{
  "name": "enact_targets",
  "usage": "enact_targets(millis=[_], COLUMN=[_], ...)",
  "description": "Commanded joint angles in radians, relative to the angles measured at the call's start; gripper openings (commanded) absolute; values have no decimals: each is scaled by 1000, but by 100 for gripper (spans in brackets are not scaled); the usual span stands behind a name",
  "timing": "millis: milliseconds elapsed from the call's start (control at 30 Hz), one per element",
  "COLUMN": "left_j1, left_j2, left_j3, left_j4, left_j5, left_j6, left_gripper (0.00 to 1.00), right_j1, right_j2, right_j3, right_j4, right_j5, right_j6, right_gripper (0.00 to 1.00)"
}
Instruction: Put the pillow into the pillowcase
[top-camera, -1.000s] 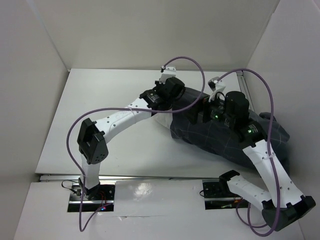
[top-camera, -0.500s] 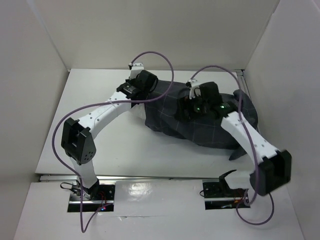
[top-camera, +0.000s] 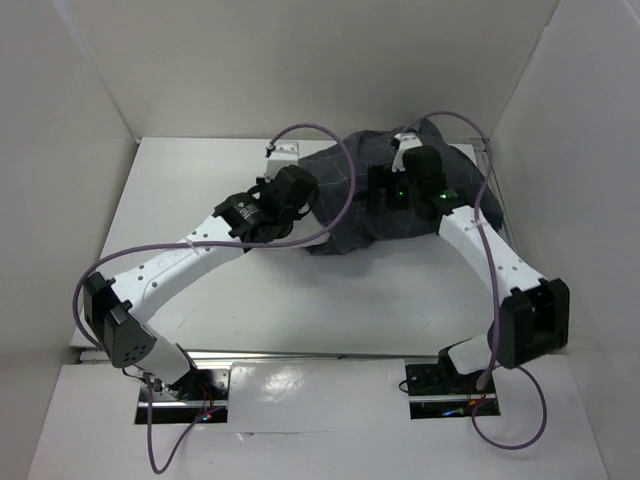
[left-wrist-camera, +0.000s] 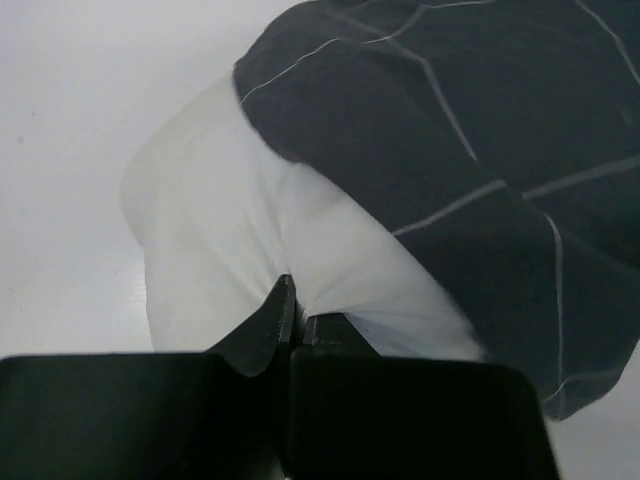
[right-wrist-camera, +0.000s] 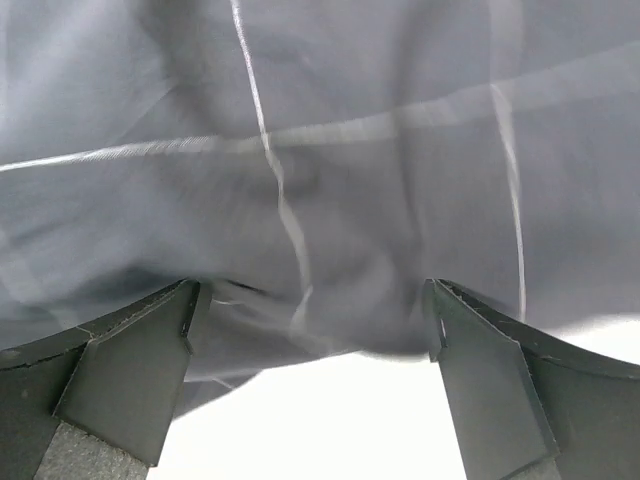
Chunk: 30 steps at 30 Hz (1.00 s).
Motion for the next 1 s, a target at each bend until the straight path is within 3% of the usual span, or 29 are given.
enact_targets(millis=[0,133,300,433,567,733,867,967], left_j1=[-72,-122,-156,-176,-201,-231,-242,-251], left_j2=[-12,51,111,131,140,149,159,159], left_j3=[70,162,261,311,363,388,406,406], left_j4=[76,96,96,109,109,90,90,81], left_j5=[0,-19,-28,-17,-26,-39,-48,-57], left_j6=[60,135,157,177,198,198,208,208], left_gripper=[0,0,0,0,0,0,0,0], right_j1=[-8,29,92,112,146,201,258,288], right_j2=[-141,-283,-476,-527,-527,-493,-439,-429], right_j3=[4,-41,-140,-231,-330,-473,-558,-611], right_j4=[28,-191,-271,-306,-204,65,265,417], right_j5=[149,87,-118,-85,-174,-155,27,146], right_j6=[45,122,122,228,274,403,527,622], right_gripper=[100,100,100,86,80,80,88,88])
